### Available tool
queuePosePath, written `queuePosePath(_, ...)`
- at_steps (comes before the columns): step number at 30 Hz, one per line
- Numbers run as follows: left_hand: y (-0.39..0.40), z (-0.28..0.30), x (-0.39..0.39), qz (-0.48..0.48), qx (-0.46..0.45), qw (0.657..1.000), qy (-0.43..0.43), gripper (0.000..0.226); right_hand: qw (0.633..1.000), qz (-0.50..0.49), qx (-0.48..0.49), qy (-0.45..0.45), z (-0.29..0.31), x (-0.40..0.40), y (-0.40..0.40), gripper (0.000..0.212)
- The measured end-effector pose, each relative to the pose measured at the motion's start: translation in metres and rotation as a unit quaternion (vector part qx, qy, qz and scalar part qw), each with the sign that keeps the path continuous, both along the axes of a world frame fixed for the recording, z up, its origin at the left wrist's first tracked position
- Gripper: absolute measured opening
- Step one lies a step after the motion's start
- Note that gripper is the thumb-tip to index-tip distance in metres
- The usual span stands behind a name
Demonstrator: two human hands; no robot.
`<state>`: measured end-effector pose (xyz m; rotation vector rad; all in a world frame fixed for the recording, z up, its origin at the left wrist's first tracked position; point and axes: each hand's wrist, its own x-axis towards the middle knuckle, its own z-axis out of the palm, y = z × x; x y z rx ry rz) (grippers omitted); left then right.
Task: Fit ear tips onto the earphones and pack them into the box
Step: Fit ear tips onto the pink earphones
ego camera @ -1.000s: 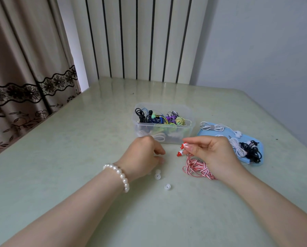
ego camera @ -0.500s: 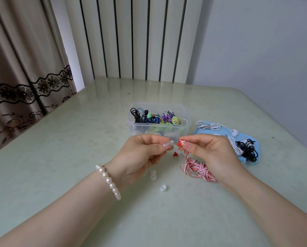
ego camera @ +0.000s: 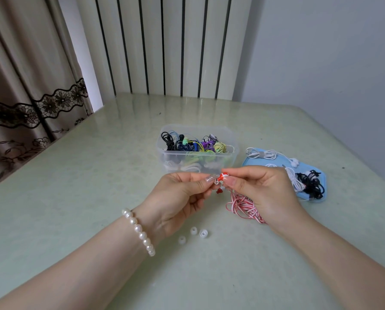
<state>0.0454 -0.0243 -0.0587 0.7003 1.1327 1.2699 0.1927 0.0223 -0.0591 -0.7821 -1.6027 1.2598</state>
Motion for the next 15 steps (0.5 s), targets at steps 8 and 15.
queuePosePath(8, -0.0014, 0.0006, 0.0013, 0.002, -0.003, 1.0, 0.0, 0.017, 1.0, -0.003, 0.012, -0.013, -0.0012, -0.0014, -0.0011, 0.018)
queuePosePath(15, -0.0011, 0.0009, 0.0015, 0.007, -0.004, 1.0, 0.01, 0.012, 1.0, 0.006, 0.0, -0.001, -0.0001, -0.0017, -0.0023, 0.019)
